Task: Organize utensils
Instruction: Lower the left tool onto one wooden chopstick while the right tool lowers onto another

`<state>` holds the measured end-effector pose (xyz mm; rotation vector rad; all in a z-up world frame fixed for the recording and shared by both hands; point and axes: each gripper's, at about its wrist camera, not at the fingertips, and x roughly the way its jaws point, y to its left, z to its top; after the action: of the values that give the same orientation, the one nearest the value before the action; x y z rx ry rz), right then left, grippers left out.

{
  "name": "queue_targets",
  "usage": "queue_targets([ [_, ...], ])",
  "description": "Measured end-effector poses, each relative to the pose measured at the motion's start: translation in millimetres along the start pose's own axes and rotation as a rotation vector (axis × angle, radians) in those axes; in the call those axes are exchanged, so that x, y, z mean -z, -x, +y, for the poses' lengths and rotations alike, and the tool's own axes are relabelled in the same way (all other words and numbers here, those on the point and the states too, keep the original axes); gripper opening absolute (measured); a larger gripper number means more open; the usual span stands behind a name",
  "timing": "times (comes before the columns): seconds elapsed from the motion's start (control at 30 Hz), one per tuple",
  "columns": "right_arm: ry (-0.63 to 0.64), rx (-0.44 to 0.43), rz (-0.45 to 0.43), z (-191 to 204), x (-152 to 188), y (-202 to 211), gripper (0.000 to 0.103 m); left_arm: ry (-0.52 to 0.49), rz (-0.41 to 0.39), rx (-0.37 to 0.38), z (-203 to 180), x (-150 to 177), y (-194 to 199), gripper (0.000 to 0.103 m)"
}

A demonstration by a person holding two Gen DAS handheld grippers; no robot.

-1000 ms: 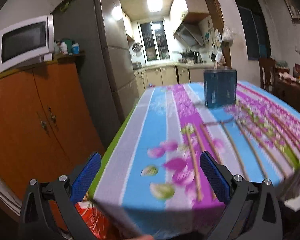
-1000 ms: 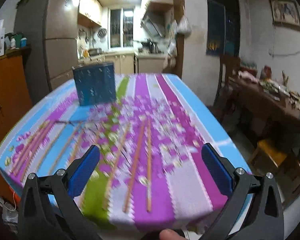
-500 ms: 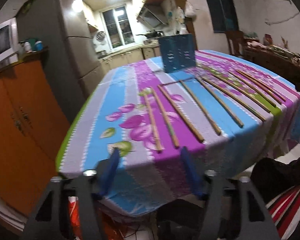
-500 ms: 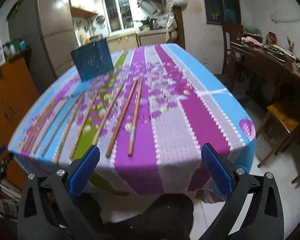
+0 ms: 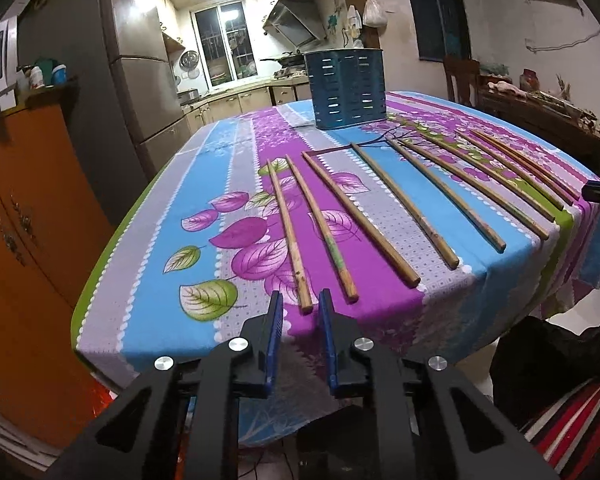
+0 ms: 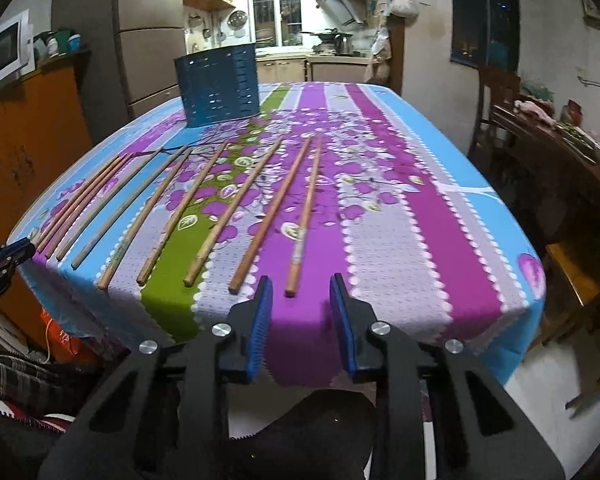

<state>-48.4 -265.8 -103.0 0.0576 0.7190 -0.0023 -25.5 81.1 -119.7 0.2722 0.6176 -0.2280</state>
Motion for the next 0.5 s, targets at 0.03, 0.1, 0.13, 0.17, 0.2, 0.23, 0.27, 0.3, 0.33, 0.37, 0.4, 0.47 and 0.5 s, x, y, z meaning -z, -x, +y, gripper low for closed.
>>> queue_targets([
  [0.03, 0.001, -0.004, -0.002, 0.8, -0.7, -1.0, 0.027, 0.001, -0.002, 0.005, 0.2, -0.8, -0.8, 0.02],
  [0.1, 0.009, -0.008, -0.001, 2.7, -2.1, -4.3, 0.023, -0.007, -0.008, 0.01, 0.7, -0.4, -0.8, 0.02],
  [0.13, 0.016, -0.004, 0.002, 3.8, -2.6, -6.8, 0.02, -0.01, -0.013, 0.011, 0.6, 0.1, -0.7, 0.02],
  [0.17, 0.02, -0.002, 0.008, 4.9, -2.8, -9.9, 0.015, -0.012, -0.017, 0.013, 0.8, 0.7, -0.6, 0.02],
  [0.2, 0.022, -0.002, 0.016, 5.2, -2.3, -13.5, 0.015, -0.013, -0.022, 0.015, 1.1, 1.5, -0.5, 0.02],
  [0.23, 0.02, -0.002, 0.01, 5.9, -2.2, -13.1, 0.013, -0.015, -0.025, 0.017, 0.9, 1.9, -0.7, 0.02],
  [0.27, 0.019, -0.004, 0.007, 7.1, -1.9, -13.2, 0.012, -0.018, -0.028, 0.017, 1.3, 1.9, -1.5, 0.02],
  [0.3, 0.02, -0.005, 0.008, 7.7, -2.3, -13.1, 0.011, -0.021, -0.033, 0.018, 1.1, 2.3, -1.5, 0.02],
  [0.33, 0.017, -0.005, 0.007, 8.4, -1.6, -13.4, 0.011, -0.021, -0.038, 0.019, 1.0, 3.1, -1.2, 0.02],
  [0.37, 0.008, -0.009, 0.006, 7.6, -1.3, -13.1, 0.012, -0.02, -0.041, 0.02, 0.9, 3.9, -1.0, 0.02],
  [0.4, -0.002, -0.013, 0.005, 6.5, -1.2, -12.7, 0.012, -0.02, -0.045, 0.02, 0.7, 4.0, -1.2, 0.02],
  [0.47, -0.008, -0.013, 0.002, 6.7, -0.3, -13.0, 0.011, -0.018, -0.051, 0.023, 1.1, 5.5, -0.2, 0.02],
  [0.5, -0.009, -0.012, 0.0, 7.1, -0.3, -13.2, 0.011, -0.015, -0.055, 0.025, 1.5, 6.4, 0.3, 0.02],
])
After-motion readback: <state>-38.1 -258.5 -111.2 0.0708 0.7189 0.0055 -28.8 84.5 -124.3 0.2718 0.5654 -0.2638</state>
